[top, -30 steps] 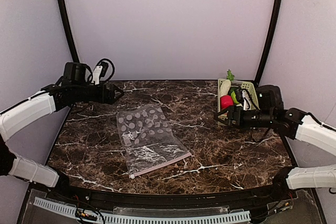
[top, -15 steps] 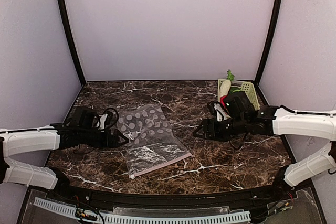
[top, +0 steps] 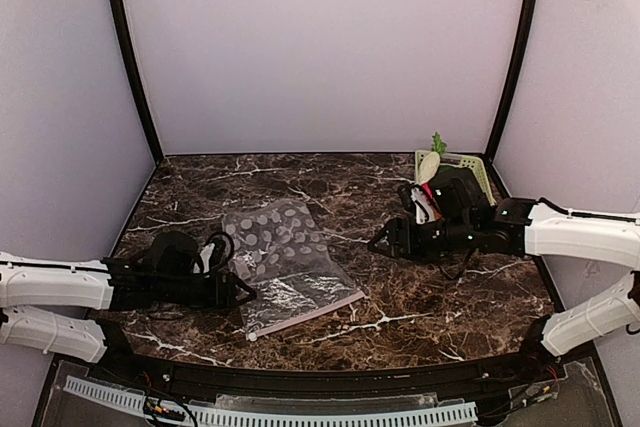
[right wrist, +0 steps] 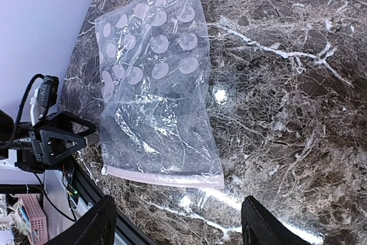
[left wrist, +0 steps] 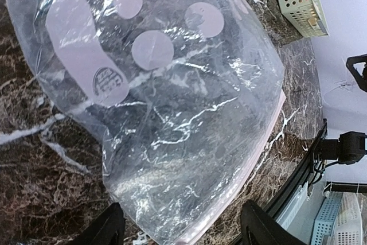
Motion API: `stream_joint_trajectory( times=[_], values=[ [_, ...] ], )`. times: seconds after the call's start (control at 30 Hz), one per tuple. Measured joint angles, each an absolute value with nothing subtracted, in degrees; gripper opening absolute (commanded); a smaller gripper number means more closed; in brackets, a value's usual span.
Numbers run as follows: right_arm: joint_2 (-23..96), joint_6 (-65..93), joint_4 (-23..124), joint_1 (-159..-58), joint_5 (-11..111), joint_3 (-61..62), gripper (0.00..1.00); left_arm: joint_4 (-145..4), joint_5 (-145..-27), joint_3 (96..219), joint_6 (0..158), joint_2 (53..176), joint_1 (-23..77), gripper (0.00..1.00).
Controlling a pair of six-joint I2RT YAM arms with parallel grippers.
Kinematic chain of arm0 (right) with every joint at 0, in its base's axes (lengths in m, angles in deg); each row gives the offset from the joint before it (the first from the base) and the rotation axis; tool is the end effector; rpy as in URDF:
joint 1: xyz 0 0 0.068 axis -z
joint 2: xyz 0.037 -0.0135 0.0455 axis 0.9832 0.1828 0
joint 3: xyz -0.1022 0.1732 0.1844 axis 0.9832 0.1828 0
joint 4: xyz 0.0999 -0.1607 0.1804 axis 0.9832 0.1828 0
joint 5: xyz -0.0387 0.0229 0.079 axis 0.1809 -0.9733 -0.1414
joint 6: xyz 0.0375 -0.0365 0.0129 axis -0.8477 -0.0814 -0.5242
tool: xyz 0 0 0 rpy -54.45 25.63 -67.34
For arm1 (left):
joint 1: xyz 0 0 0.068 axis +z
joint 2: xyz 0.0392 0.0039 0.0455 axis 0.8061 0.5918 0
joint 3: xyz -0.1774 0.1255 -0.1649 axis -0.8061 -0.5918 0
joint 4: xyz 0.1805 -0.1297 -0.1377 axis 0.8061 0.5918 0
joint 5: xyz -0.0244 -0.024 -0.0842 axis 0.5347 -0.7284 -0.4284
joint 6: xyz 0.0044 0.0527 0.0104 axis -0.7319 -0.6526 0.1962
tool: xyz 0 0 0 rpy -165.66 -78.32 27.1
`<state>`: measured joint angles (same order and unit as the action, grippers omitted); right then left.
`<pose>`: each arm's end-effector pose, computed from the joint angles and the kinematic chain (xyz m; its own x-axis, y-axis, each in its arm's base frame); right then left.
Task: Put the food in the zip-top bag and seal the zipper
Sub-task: Pick up the zipper food storage bag at the center of the board.
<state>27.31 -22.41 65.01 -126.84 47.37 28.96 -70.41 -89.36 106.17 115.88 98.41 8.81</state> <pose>0.1771 0.2023 0.2484 -0.8756 0.0453 -0.4810 -0.3006 0.7282 0.6159 0.1378 -0.1476 0.1679 -0.8895 -0.1538 -0.4303 0.2087 0.7010 -0.6820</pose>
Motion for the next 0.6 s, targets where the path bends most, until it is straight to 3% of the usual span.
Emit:
stream_joint_trajectory(
  times=[0.6],
  values=[
    [24.6, -22.4, 65.0, -126.8, 48.3, 29.4, 0.73, -73.5, -81.4, 102.2, 126.0, 101.7, 3.6, 0.51]
  ],
)
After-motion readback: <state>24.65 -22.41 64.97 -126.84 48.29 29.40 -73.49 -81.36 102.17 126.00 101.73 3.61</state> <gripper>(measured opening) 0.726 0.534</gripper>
